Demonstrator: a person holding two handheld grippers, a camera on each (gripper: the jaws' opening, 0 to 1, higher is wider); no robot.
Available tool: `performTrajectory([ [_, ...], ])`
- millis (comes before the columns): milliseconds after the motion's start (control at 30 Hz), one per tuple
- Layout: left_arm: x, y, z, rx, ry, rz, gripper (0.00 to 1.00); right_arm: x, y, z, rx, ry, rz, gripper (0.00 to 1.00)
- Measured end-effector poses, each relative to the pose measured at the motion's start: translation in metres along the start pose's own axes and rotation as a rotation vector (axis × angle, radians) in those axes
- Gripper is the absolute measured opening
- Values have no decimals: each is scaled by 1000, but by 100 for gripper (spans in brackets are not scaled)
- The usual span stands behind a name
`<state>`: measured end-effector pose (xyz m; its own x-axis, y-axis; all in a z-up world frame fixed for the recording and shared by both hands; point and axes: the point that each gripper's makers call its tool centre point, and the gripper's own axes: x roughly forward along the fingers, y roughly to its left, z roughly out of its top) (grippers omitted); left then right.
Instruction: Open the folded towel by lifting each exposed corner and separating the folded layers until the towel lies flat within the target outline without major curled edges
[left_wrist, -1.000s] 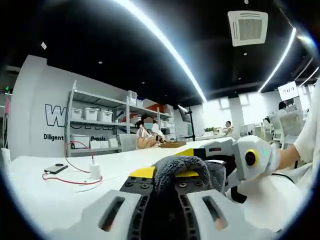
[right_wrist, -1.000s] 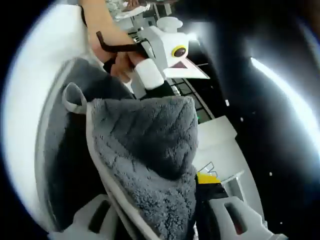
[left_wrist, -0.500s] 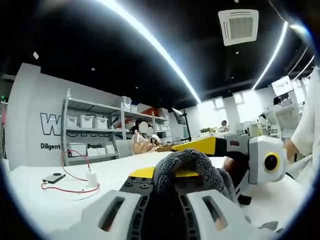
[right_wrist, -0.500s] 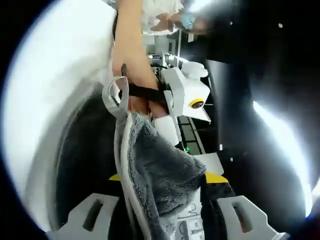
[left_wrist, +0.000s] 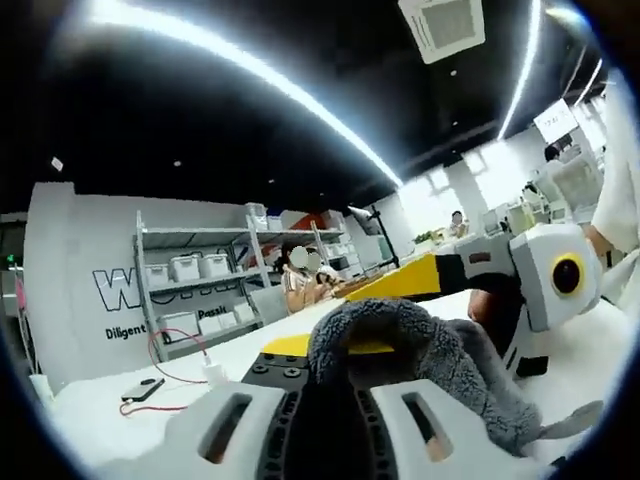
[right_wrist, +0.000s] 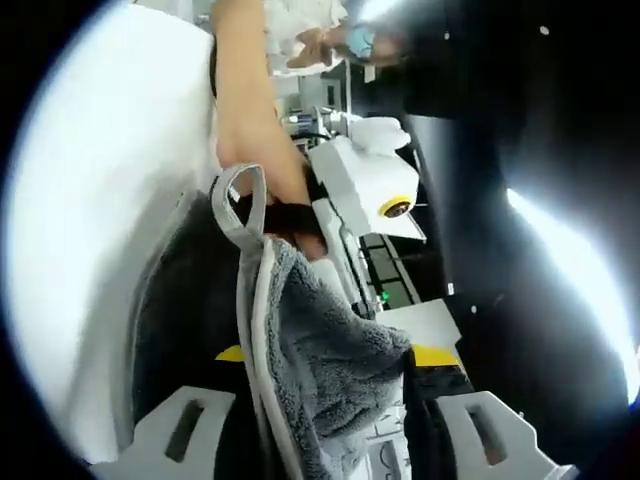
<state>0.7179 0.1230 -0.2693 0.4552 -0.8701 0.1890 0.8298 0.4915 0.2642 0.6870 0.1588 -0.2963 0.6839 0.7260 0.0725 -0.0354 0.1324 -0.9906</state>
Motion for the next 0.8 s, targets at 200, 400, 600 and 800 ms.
performTrajectory([
  [200, 1, 2, 0, 76, 6, 11, 8, -2, -4, 13, 21, -55, -18, 38],
  [400, 1, 9, -6, 47, 25, 28, 8, -4, -11, 22, 9, -83, -51, 30],
  [600, 2, 14, -7, 27, 26, 32, 8, -5, -3, 41, -72, -137, -39, 25],
  [800, 2, 19, -9, 7, 32, 38, 9, -4, -2, 37, -63, -129, -31, 39],
])
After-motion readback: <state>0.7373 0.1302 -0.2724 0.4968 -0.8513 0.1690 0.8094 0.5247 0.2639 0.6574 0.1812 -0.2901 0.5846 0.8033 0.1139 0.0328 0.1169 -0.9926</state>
